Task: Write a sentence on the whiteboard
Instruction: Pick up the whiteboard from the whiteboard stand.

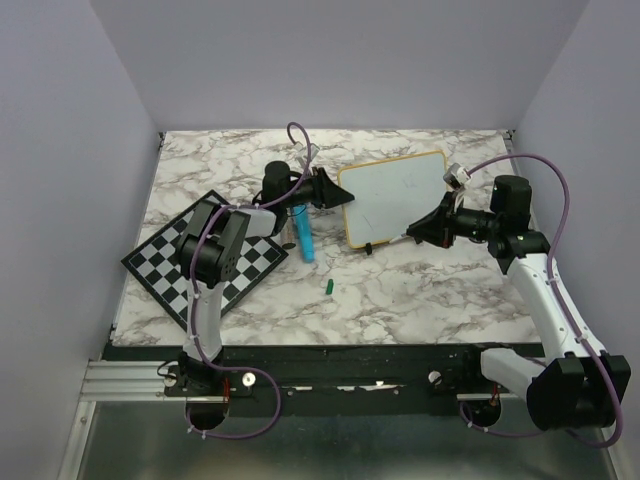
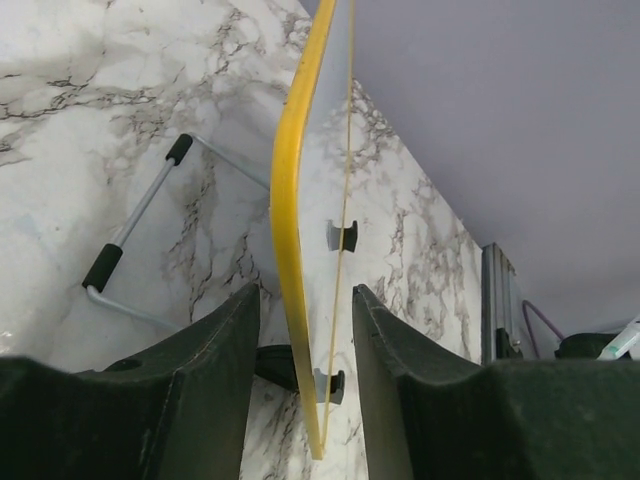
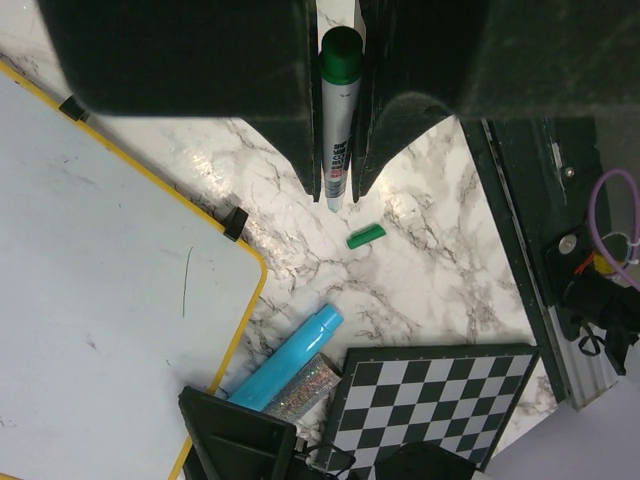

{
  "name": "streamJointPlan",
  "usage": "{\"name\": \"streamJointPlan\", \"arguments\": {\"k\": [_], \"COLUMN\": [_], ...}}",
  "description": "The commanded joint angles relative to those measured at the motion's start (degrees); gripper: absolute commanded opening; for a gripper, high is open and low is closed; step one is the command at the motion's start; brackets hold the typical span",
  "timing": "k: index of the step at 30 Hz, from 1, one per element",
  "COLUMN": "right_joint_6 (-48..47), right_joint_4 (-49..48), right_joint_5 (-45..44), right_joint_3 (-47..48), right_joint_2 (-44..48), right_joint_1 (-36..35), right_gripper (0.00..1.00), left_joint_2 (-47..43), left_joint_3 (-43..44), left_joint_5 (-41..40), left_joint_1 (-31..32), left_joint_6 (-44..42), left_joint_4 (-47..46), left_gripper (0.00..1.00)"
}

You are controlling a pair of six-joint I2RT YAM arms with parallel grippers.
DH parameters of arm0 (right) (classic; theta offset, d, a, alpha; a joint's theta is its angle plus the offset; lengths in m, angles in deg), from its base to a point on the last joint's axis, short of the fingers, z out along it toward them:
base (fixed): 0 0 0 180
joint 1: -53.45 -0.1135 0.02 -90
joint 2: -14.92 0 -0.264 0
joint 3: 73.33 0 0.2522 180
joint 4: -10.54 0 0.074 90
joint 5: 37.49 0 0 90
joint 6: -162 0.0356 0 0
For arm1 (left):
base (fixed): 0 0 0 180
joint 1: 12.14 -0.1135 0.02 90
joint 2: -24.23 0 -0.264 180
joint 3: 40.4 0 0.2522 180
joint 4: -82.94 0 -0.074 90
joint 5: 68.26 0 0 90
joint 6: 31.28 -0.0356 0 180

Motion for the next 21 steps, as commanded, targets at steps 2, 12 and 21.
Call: {"name": "streamJointPlan", "arguments": {"k": [2, 12, 21], "right_joint_6": [-0.7, -0.7, -0.7], "right_joint_4": [0.9, 1.1, 1.2], "right_joint_5": [1.4, 1.7, 2.1], "right_joint_3": [0.7, 0.7, 0.8], "right_joint_2": [-0.5, -0.5, 0.0], "right_joint_1": [0.6, 0.8, 1.1], "right_gripper": [0.01, 0.01, 0.01], "left_joint_2": [2.6, 3.9, 0.8], "left_joint_3": [2.8, 4.6, 4.8], "left_joint_5": [3.4, 3.3, 2.2], "left_joint_1": [0.8, 1.2, 1.2], "left_joint_6": [4.6, 5.2, 8.7], "left_joint_4": [-7.8, -7.0, -11.7], "left_gripper": [0.43, 0.00, 0.00]}}
